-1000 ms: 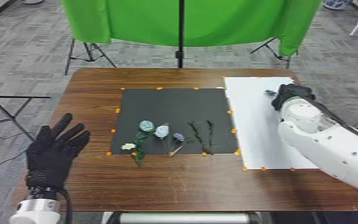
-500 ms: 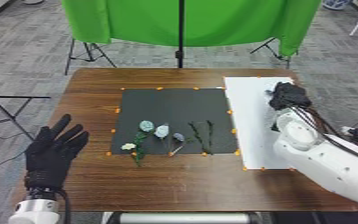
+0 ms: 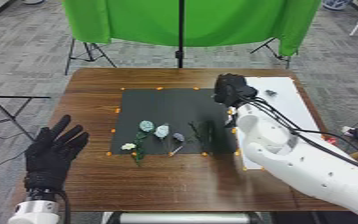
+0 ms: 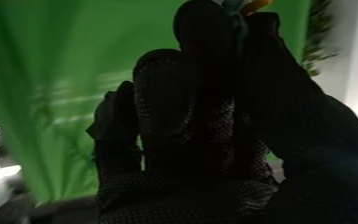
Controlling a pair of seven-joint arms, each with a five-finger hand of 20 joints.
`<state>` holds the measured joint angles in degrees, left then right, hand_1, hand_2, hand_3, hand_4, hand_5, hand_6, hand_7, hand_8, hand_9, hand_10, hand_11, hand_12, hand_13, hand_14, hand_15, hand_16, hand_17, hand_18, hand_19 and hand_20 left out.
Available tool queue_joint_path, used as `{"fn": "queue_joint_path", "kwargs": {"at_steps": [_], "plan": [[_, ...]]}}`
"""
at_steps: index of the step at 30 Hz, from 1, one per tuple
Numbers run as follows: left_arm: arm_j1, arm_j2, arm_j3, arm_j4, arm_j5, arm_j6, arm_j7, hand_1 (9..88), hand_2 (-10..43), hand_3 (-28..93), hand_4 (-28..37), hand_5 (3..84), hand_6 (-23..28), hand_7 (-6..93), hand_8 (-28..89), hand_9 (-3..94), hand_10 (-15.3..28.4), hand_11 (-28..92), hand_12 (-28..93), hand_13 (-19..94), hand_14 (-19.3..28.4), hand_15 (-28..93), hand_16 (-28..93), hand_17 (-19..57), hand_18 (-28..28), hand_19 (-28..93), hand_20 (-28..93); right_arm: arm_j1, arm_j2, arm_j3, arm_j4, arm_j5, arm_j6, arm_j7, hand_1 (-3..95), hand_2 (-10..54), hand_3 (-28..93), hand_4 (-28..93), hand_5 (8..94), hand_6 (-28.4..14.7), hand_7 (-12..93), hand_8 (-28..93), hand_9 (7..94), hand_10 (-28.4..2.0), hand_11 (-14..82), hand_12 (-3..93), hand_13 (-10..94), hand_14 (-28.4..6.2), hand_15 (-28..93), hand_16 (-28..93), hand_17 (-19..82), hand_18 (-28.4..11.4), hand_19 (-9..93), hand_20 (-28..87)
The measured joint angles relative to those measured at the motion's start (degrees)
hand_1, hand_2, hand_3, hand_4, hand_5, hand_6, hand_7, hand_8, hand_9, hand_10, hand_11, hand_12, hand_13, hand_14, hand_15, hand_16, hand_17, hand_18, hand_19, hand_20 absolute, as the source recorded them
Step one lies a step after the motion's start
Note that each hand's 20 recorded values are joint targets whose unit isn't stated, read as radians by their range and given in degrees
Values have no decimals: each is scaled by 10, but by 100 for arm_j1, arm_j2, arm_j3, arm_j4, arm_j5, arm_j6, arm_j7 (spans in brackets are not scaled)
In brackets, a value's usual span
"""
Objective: Arrange flowers
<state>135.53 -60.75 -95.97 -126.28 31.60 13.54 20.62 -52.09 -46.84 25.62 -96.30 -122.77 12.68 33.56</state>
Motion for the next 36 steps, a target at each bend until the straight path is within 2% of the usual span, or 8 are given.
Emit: {"fn": "queue_joint_path", "kwargs": {"at_steps": [6,11,17,25,29,34,36], "plan": [[-75,-11,17,11,8,1,-50,180,128,732,-283,367,87,109,-97,349,211,245,104,242,284,532,-97,-96,283,590,72,-321,-179,22,-165,-220,-222,-1,507,-95,703,-283,740,25,171,-32,850,-67,191,365,681,-49,696,231,259,-189,869,429],[-83,-15,8,9,17,6,-77,183,130,734,-283,367,87,110,-97,350,211,245,104,243,284,532,-97,-96,282,590,71,-712,-83,252,-264,-239,-638,-119,428,-95,745,-283,684,31,165,-132,768,-87,315,257,636,-67,737,173,229,-197,841,456],[-82,-12,-4,6,16,14,-103,194,131,735,-283,368,88,112,-97,350,211,246,105,243,284,534,-97,-95,282,591,69,-827,-22,250,-280,-750,-900,-354,373,-95,778,-283,652,24,157,-133,723,-103,379,188,619,-75,749,164,215,-201,834,468],[-75,-12,-1,6,28,12,-130,199,130,733,-283,369,89,111,-97,350,210,250,105,243,284,535,-99,-95,281,592,67,-880,5,342,-464,-812,-846,-425,338,-95,755,-283,636,15,149,-129,708,-109,388,177,603,-86,761,162,204,-207,832,479],[-51,5,7,6,19,14,-98,200,130,732,-283,369,89,110,-97,350,210,250,103,243,284,536,-99,-95,281,593,66,-904,128,430,-641,-746,-756,-430,322,-95,750,-283,637,13,148,-128,698,-111,384,175,596,-90,761,161,204,-208,831,483],[-41,22,4,6,20,10,-89,189,126,734,-283,368,88,110,-97,348,211,249,103,242,284,535,-99,-96,281,594,65,-802,386,368,-651,-527,-246,-204,318,-95,761,-283,612,8,150,-129,649,-115,310,149,567,-100,737,142,205,-208,829,482],[-41,22,2,6,20,6,-89,184,126,734,-283,368,88,110,-97,349,211,247,103,241,284,535,-99,-96,282,594,64,-545,504,88,-479,-330,27,80,321,-95,766,-283,596,8,152,-131,624,-127,274,143,553,-106,718,129,203,-208,825,478]]}}
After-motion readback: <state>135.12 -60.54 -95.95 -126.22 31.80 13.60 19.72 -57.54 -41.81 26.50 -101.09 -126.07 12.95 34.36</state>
